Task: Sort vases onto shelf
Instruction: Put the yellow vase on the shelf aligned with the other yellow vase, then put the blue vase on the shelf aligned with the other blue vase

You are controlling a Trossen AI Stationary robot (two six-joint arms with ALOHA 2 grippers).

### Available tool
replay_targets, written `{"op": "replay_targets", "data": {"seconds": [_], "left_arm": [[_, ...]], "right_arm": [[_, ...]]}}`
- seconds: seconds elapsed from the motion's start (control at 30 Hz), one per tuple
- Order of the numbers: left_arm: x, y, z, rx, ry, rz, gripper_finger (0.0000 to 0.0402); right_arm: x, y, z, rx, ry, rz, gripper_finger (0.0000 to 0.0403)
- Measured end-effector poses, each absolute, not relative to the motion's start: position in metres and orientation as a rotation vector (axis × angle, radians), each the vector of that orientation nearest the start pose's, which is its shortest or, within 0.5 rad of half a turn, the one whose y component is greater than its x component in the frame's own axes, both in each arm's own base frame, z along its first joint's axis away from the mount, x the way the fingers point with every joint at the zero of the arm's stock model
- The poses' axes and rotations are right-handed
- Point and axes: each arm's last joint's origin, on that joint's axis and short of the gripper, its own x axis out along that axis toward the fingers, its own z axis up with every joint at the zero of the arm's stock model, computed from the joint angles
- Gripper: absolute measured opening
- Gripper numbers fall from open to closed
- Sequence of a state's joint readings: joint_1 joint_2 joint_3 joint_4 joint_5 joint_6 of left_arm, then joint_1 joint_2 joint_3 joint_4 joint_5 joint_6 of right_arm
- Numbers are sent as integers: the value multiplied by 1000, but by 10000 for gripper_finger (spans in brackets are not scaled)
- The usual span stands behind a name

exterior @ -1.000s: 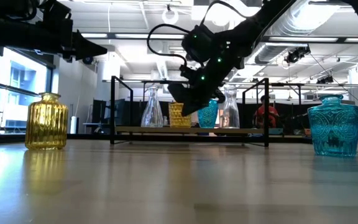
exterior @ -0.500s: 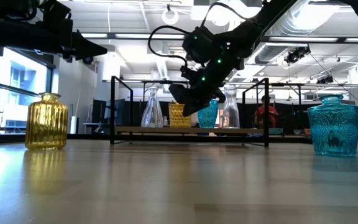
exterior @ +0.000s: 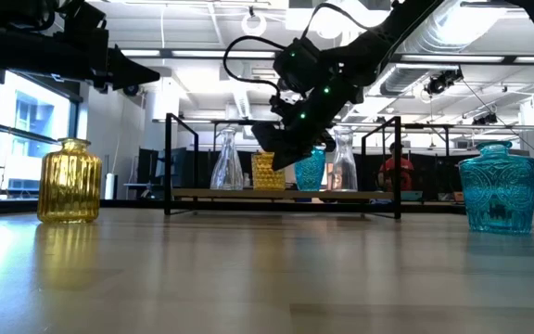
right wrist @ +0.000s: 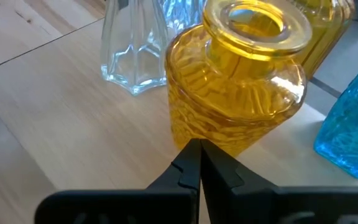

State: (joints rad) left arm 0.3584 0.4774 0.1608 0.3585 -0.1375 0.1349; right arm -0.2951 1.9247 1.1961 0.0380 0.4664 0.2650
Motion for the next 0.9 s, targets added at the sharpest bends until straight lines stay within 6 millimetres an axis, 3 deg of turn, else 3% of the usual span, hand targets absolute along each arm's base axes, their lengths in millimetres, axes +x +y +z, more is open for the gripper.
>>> {"op": "replay_targets", "data": {"seconds": [0.57,0.73,0.9], "left_arm": [[123,51,210,136,-9,498,0],[123,50,210,136,-9,498,0],[123,50,210,136,-9,498,0]], "right_arm": [[386,-125,180,145,598,-793,0],[383,-99,201,112,607,-707,0],[367,-55,226,137,693,-591,0]]}}
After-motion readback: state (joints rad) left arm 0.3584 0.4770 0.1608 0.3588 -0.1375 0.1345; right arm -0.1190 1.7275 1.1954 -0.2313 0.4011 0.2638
